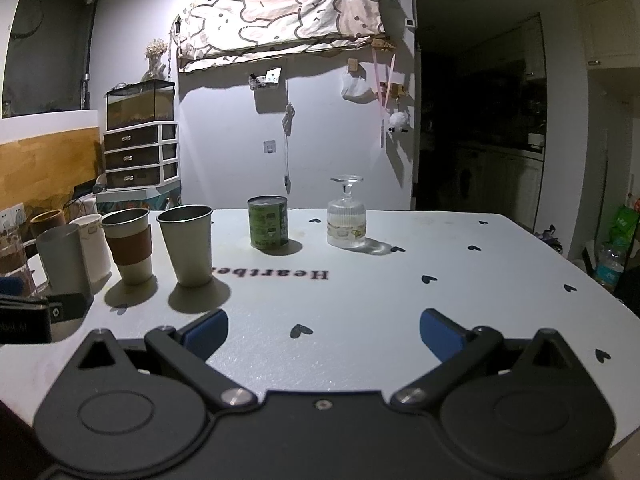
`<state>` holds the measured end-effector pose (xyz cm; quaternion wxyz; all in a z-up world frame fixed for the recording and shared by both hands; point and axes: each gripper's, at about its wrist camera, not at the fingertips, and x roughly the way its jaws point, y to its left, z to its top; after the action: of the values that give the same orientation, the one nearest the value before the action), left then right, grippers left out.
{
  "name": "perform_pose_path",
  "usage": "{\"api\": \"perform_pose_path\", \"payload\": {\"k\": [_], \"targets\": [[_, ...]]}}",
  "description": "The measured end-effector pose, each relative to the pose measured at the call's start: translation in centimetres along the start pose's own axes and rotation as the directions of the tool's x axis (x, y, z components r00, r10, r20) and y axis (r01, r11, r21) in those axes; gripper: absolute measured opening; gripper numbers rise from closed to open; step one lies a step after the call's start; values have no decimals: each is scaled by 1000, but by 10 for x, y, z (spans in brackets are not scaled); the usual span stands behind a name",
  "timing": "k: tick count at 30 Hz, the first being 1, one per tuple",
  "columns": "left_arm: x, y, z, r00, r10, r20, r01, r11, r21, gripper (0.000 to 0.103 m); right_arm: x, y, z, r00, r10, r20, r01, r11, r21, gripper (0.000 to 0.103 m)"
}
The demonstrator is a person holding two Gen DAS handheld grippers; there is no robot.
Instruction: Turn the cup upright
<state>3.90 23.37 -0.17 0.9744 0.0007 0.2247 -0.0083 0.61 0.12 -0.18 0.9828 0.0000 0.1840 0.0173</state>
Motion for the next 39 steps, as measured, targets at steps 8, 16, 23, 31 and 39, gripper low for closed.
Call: {"api": "perform_pose_path", "payload": {"k": [8, 16, 23, 31, 39], "targets": [[1, 0, 0, 1000, 0, -3, 0, 1000, -1, 103, 0, 0, 0, 1000, 0, -3, 0, 1000, 0, 103], [1, 0, 0, 1000, -1, -3, 1, 1000, 0, 103, 2, 2, 0, 1000, 1, -6, -1, 1000, -3, 103], [0, 0, 0, 1000, 0, -3, 0, 1000, 0, 103, 2, 2, -1, 1000, 2, -6, -2, 1000, -3, 103], [0, 0, 0, 1000, -1, -3, 1, 1000, 0, 103, 2, 2, -1, 1000, 1, -8, -1, 1000, -3, 103], [0, 0, 0, 1000, -1, -3, 1, 1000, 0, 103, 2, 2, -1, 1000, 3, -9, -3, 1000, -1, 103]]}}
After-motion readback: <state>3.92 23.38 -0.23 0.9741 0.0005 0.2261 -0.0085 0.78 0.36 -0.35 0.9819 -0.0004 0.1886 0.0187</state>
